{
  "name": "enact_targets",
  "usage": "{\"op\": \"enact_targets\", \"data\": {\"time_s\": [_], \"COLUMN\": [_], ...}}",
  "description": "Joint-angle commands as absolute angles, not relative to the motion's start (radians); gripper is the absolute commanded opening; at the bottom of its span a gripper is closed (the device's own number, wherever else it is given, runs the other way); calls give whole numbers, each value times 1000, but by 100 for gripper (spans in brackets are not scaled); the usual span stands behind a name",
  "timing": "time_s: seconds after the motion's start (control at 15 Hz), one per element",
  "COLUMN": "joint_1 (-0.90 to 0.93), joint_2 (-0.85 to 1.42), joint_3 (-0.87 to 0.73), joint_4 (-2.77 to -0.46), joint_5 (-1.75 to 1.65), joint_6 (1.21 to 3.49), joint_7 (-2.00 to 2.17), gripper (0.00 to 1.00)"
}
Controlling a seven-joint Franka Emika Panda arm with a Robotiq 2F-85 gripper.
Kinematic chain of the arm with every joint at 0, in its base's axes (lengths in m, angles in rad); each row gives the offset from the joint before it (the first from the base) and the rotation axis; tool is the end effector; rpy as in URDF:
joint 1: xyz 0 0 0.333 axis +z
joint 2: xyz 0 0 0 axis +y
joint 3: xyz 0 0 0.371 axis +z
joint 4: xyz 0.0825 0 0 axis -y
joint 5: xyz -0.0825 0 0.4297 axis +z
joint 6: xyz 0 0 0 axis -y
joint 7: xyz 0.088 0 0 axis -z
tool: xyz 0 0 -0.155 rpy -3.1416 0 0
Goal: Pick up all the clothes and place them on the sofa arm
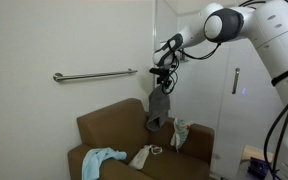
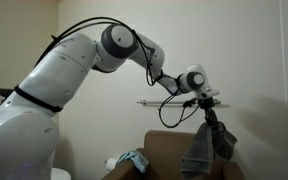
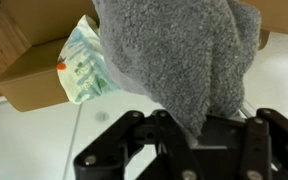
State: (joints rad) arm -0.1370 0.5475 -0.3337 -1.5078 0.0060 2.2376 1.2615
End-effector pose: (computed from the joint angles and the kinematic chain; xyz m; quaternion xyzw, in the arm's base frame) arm 0.7279 -0.3232 0.3625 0.6647 -0.7353 0.1278 0.0335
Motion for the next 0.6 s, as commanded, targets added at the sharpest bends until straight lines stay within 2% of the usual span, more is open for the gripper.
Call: {"op": "enact_targets", "data": {"time_s": [0.0,0.53], "joint_1": [-222,-323], "joint_2": [564,717], "joint_3": [-305,-295], "joint_4": [-1412,-1229], "joint_5": [104,190], "joint_6": [2168,2018], "joint_7": [1295,1372], "gripper": [0,0]}}
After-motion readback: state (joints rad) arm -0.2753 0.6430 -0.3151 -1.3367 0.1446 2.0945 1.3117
